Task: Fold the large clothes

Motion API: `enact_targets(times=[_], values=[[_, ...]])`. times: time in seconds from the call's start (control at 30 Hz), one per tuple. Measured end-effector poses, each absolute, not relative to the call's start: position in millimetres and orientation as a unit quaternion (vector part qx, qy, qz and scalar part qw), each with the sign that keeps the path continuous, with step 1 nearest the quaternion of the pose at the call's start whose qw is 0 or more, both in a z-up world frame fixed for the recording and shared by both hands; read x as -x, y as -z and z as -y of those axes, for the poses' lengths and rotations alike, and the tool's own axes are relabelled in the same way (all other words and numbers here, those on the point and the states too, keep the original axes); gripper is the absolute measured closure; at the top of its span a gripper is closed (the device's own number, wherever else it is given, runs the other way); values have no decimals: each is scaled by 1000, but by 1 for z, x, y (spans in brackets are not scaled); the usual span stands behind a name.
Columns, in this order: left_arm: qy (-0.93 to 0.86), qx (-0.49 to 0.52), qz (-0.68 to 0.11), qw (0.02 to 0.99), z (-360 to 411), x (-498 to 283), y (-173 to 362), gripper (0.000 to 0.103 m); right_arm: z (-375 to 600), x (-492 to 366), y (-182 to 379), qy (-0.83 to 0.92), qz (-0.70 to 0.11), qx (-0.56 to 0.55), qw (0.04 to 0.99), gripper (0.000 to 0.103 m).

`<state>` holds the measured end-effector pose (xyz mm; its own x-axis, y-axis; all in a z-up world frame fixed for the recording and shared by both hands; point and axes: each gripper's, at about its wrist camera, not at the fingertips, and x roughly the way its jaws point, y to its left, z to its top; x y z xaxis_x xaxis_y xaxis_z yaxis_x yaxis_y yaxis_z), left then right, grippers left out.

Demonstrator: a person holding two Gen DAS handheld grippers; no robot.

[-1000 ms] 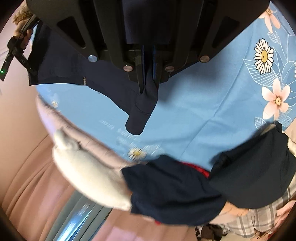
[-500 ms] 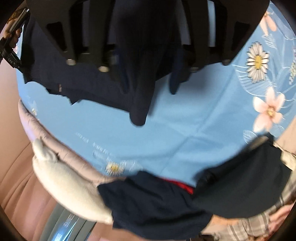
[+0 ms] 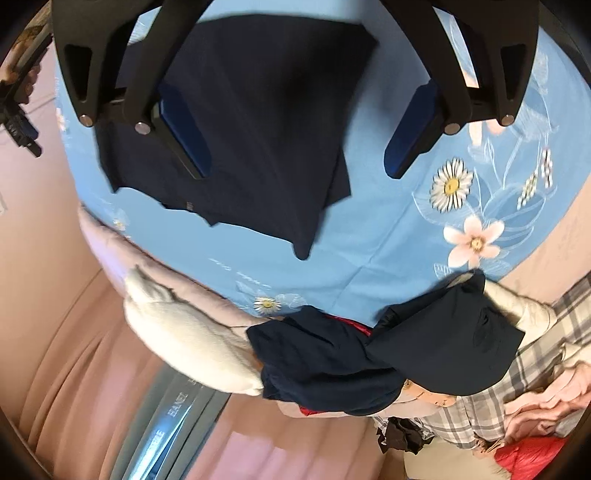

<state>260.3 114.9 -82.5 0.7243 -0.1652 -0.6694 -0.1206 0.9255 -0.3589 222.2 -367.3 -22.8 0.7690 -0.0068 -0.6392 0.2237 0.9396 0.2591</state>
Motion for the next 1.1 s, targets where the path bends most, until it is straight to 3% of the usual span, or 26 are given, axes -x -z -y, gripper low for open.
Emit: enact_targets(times=[0.37,0.63,0.97,1.1], values=[[64,181,-353,916,-94,-195,61,1,323,-148,14,50,-320,-147,935,12],[61,207,-397,892,-94,-169,118,1,304,-128,58,40,-351,-164,921,12],[55,242,-439,864,-88,-185,181,1,320,-145,135,58,-410,-261,872,12],[54,274,-449,849,-86,-201,198,1,320,-158,148,95,-423,-227,872,12]])
